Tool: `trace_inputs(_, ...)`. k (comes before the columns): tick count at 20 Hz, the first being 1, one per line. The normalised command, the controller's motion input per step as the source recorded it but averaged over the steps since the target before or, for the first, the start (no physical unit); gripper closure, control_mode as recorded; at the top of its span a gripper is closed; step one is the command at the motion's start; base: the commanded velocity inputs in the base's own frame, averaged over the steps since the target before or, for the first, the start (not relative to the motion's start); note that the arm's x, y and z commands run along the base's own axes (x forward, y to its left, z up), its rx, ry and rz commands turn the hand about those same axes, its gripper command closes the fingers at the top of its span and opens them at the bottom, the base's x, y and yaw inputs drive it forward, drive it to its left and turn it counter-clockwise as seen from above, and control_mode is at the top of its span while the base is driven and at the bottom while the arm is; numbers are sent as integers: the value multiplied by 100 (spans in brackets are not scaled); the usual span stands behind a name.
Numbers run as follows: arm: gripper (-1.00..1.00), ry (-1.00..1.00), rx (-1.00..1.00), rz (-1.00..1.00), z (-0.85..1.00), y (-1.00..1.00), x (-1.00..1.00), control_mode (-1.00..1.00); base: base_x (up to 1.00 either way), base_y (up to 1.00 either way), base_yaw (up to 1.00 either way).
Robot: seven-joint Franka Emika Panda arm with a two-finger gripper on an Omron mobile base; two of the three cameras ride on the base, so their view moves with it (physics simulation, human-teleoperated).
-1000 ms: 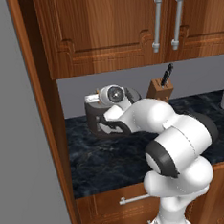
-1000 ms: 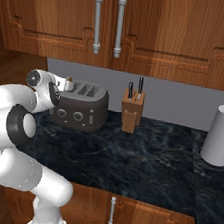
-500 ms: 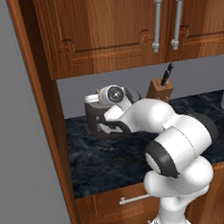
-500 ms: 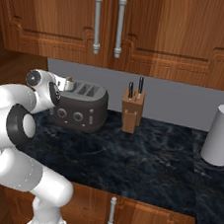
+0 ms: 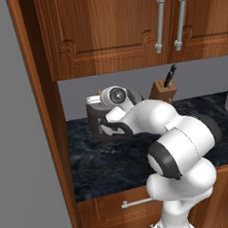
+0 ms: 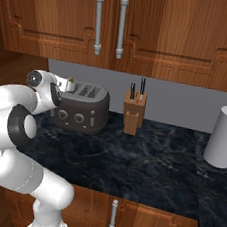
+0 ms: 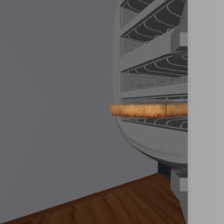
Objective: Start the toaster. Once the lever pops up, take the bread to the plate on the dining counter.
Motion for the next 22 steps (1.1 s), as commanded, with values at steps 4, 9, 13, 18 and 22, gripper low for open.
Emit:
trace_inputs(4, -100, 0, 0, 0, 0, 0, 16, -100, 0, 0, 0)
trace_inputs(9, -100, 0, 0, 0, -2, 0, 12, -100, 0, 0, 0)
trace_inputs(13, -100, 3, 0, 0, -11, 0, 0, -100, 0, 0, 0)
trace_inputs(18, -100, 4, 0, 0, -13, 0, 0, -100, 0, 0, 0)
trace_inputs(22, -100, 0, 0, 0, -2, 0, 3, -100, 0, 0, 0)
